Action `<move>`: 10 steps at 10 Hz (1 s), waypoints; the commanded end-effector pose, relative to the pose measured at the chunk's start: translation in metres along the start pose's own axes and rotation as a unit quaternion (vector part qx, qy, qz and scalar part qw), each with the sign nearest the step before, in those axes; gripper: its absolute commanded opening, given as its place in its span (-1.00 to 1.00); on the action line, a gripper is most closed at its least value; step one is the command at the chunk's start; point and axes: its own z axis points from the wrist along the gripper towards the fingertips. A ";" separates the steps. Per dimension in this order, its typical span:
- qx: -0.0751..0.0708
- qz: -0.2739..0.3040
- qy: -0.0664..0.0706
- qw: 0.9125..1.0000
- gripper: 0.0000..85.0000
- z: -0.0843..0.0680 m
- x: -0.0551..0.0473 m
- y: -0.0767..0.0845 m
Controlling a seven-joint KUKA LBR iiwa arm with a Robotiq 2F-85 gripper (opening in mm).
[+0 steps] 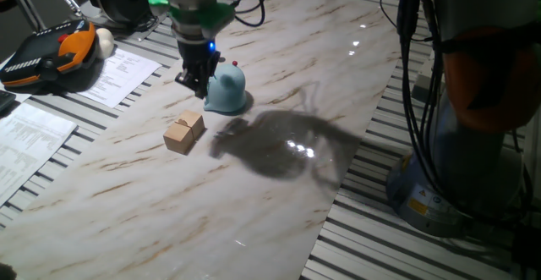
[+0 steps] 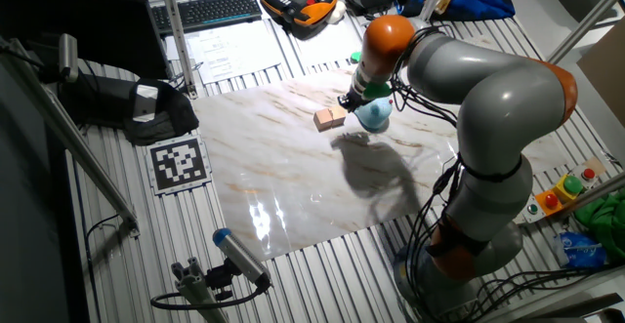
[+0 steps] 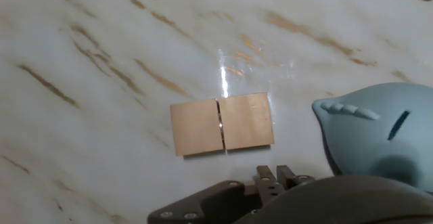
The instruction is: Drop coins into a piggy bank
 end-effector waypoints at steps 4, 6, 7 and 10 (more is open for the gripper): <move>0.003 -0.008 -0.008 1.000 -0.60 0.007 0.000 0.017; 0.003 -0.031 -0.009 0.999 -0.20 0.011 -0.003 0.022; -0.002 -0.038 -0.009 0.999 -0.20 0.014 -0.004 0.023; -0.006 -0.052 -0.009 0.999 -0.20 0.021 -0.007 0.029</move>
